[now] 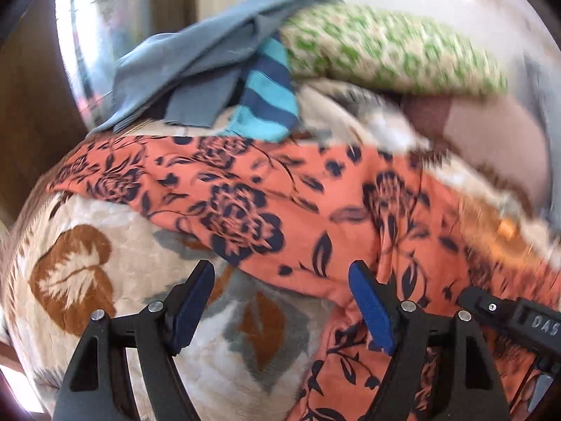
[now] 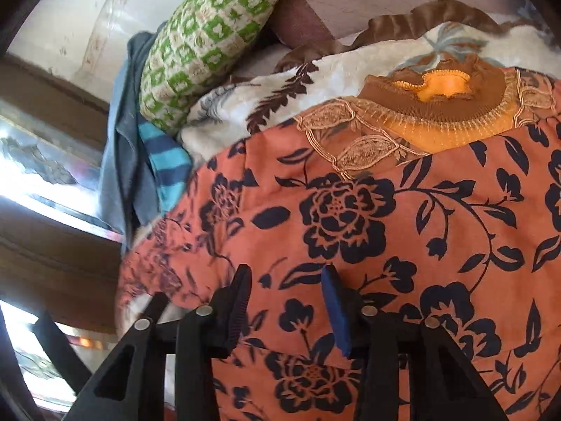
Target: Fold small clothes
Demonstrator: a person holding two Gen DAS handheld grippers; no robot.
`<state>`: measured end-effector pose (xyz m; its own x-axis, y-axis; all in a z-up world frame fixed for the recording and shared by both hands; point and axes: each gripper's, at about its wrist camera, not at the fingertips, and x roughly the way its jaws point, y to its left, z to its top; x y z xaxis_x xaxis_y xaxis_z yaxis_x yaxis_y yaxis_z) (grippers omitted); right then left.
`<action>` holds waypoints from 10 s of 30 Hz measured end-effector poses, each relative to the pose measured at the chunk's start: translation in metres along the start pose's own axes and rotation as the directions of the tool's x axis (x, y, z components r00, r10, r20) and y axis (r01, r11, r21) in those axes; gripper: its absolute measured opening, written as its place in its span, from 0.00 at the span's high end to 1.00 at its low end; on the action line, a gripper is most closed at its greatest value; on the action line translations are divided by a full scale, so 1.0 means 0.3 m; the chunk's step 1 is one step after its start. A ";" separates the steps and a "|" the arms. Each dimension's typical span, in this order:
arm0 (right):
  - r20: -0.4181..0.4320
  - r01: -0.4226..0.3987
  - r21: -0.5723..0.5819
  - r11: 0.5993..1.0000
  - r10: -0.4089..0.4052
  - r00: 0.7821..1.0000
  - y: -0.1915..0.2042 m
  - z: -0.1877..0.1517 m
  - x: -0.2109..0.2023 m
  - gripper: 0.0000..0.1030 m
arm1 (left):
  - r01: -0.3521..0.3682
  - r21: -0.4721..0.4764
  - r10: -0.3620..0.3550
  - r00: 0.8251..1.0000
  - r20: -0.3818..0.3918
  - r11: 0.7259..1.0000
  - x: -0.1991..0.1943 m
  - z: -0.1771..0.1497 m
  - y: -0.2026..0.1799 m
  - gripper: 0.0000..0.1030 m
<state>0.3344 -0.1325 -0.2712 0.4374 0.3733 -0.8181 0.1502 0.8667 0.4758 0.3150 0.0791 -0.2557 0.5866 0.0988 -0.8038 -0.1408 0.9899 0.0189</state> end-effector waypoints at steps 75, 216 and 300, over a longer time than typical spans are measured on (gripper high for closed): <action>0.190 0.354 -0.435 0.828 -0.300 0.935 0.198 -0.302 -0.313 0.62 | 0.265 -0.635 -0.349 0.937 -0.008 0.726 0.058 0.117 1.105 0.08; 0.375 0.035 -0.465 0.884 0.161 0.913 0.420 -0.577 -1.045 0.47 | -0.066 -0.072 0.093 0.866 0.492 0.995 -1.330 -0.227 0.475 0.03; 0.096 0.123 -0.041 0.992 -0.119 0.988 -0.437 -0.638 -0.823 0.47 | 0.122 0.151 -0.111 0.991 -0.076 0.981 -0.589 -0.561 0.268 0.03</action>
<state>0.0371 -0.2750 -0.1935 0.4992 0.2341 -0.8342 0.1666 0.9189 0.3575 0.0658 0.1240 -0.2121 0.5360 -0.0200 -0.8440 0.0538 0.9985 0.0105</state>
